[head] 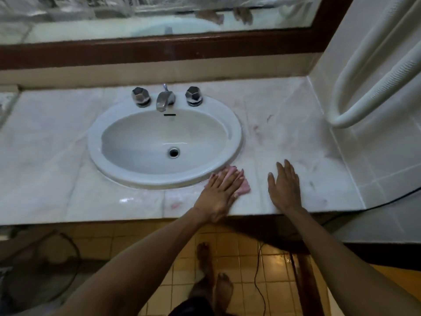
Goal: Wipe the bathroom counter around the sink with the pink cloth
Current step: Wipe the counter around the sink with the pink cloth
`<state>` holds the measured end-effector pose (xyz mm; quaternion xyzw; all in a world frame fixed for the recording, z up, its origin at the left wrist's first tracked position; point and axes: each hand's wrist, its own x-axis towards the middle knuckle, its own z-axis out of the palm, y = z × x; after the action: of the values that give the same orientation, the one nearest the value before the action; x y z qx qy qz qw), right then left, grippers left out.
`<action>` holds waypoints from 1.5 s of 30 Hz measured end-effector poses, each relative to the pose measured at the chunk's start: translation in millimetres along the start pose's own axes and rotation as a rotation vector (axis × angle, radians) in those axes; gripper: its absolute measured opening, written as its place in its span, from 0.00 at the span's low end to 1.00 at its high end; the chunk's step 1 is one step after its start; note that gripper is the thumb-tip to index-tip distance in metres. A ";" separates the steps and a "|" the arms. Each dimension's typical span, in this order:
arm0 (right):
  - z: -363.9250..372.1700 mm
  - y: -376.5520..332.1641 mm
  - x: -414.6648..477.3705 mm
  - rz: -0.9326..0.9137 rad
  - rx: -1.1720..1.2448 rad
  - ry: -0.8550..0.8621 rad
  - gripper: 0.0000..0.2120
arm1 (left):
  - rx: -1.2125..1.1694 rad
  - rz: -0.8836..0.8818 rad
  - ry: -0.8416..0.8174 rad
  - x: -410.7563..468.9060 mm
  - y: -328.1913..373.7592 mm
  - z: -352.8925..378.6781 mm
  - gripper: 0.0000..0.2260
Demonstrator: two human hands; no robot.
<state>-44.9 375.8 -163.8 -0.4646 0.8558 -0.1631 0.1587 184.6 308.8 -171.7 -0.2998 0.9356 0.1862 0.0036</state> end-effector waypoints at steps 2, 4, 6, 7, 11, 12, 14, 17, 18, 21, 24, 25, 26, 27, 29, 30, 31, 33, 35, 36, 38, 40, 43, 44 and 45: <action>1.7 -25.3 -3.7 -0.018 0.073 -0.025 0.26 | 0.022 -0.009 -0.013 -27.0 -15.4 -1.5 0.25; 6.3 -59.5 -6.9 -0.079 0.129 -0.018 0.25 | 0.036 -0.015 -0.036 -53.8 -33.6 -5.4 0.25; 14.5 -97.7 -9.9 -0.197 0.156 0.019 0.23 | 0.044 -0.021 -0.054 -80.6 -51.7 -11.9 0.25; 19.1 -115.2 -10.7 -0.259 0.163 0.031 0.21 | 0.046 -0.026 -0.052 -92.4 -58.8 -14.9 0.25; 40.9 -191.9 -16.0 -0.447 0.206 -0.113 0.18 | 0.048 -0.107 -0.002 -151.6 -97.7 -26.7 0.25; 46.6 -205.8 -17.2 -0.486 0.199 -0.168 0.18 | 0.049 -0.137 0.008 -165.7 -110.0 -28.5 0.25; 61.9 -234.8 -21.1 -0.537 0.142 -0.281 0.19 | 0.021 -0.227 0.045 -195.9 -141.9 -35.6 0.25; 87.5 -274.5 -25.8 -0.511 0.034 -0.452 0.23 | 0.037 -0.384 0.121 -230.0 -192.0 -46.9 0.25; 97.2 -287.9 -27.1 -0.509 -0.002 -0.490 0.23 | 0.050 -0.435 0.139 -238.5 -208.8 -50.4 0.25; 125.3 -324.8 -30.6 -0.571 -0.097 -0.526 0.24 | 0.059 -0.604 0.198 -258.3 -261.0 -57.5 0.27; 145.0 -354.4 -29.6 -0.600 -0.096 -0.535 0.24 | -0.043 -0.892 0.303 -257.9 -303.6 -62.9 0.32; 152.1 -364.4 -27.2 -0.595 -0.084 -0.547 0.24 | -0.069 -0.978 0.338 -251.8 -309.3 -63.6 0.31; 158.3 -374.4 -24.9 -0.589 -0.059 -0.553 0.25 | -0.083 -1.034 0.373 -244.2 -309.5 -63.3 0.29; 162.8 -383.0 -23.1 -0.589 -0.017 -0.543 0.25 | -0.089 -1.052 0.410 -237.2 -301.6 -62.2 0.28; 174.2 -407.4 -19.6 -0.620 0.083 -0.471 0.27 | -0.089 -0.959 0.431 -237.1 -282.2 -57.2 0.27; 179.7 -420.5 -17.6 -0.643 0.117 -0.427 0.27 | -0.082 -0.850 0.414 -246.2 -273.7 -55.5 0.26; 184.7 -434.1 -15.6 -0.667 0.128 -0.394 0.27 | -0.073 -0.725 0.379 -260.8 -270.8 -56.6 0.26; 192.5 -456.3 -8.4 -0.698 0.096 -0.366 0.28 | -0.013 -0.518 0.302 -291.4 -292.3 -60.3 0.25; 199.8 -473.7 2.4 -0.722 0.055 -0.352 0.28 | 0.011 -0.580 0.301 -308.9 -331.1 -68.1 0.25; 201.6 -479.6 8.1 -0.728 0.043 -0.349 0.27 | -0.008 -0.691 0.331 -309.0 -349.9 -74.0 0.25; 200.9 -485.5 19.5 -0.717 0.037 -0.337 0.26 | -0.041 -0.890 0.371 -291.4 -368.3 -87.6 0.26; 198.9 -485.5 29.0 -0.705 0.025 -0.328 0.25 | -0.058 -0.967 0.371 -255.7 -369.0 -94.2 0.26; 200.0 -479.5 38.7 -0.734 -0.024 -0.340 0.25 | -0.041 -0.885 0.390 -208.0 -362.0 -96.9 0.26; 201.4 -478.1 42.7 -0.743 -0.037 -0.337 0.25 | -0.028 -0.840 0.396 -199.7 -360.2 -96.4 0.26; 203.0 -477.0 46.8 -0.748 -0.048 -0.333 0.25 | -0.020 -0.798 0.390 -196.9 -358.2 -94.5 0.25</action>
<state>371.3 63.7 -147.9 -0.7675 0.5938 -0.1121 0.2140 557.5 116.9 -184.4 -0.6669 0.7281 0.1194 -0.1043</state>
